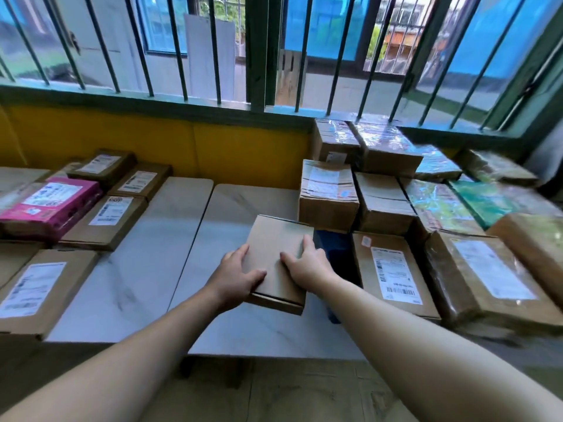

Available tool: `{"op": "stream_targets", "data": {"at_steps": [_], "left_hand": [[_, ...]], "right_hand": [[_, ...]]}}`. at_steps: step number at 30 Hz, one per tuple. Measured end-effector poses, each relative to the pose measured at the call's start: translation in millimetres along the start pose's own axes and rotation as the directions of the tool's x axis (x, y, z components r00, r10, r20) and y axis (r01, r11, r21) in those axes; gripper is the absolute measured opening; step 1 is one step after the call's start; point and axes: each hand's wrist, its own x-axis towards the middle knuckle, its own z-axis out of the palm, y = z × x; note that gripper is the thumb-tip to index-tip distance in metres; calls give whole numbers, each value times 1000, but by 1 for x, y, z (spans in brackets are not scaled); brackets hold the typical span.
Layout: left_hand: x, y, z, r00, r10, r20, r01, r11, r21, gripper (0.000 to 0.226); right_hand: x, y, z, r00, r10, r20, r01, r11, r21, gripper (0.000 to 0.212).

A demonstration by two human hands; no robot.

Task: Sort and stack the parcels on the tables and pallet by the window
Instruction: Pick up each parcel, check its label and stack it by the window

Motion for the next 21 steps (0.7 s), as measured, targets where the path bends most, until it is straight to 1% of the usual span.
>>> {"op": "stream_targets", "data": {"at_steps": [5, 11, 15, 21], "left_hand": [[-29, 28, 19, 999, 26, -43, -27, 1000, -10, 74], [-53, 60, 63, 998, 38, -39, -38, 999, 2, 78], [-54, 69, 87, 999, 10, -35, -11, 999, -50, 79], [-37, 69, 98, 1000, -12, -11, 12, 999, -46, 79]], "right_hand": [[-21, 17, -29, 998, -58, -14, 58, 998, -9, 80], [-36, 57, -57, 994, -101, -37, 98, 992, -76, 75], [-35, 77, -69, 994, -103, -36, 94, 977, -193, 76], [-23, 87, -73, 995, -93, -30, 84, 968, -239, 74]]}}
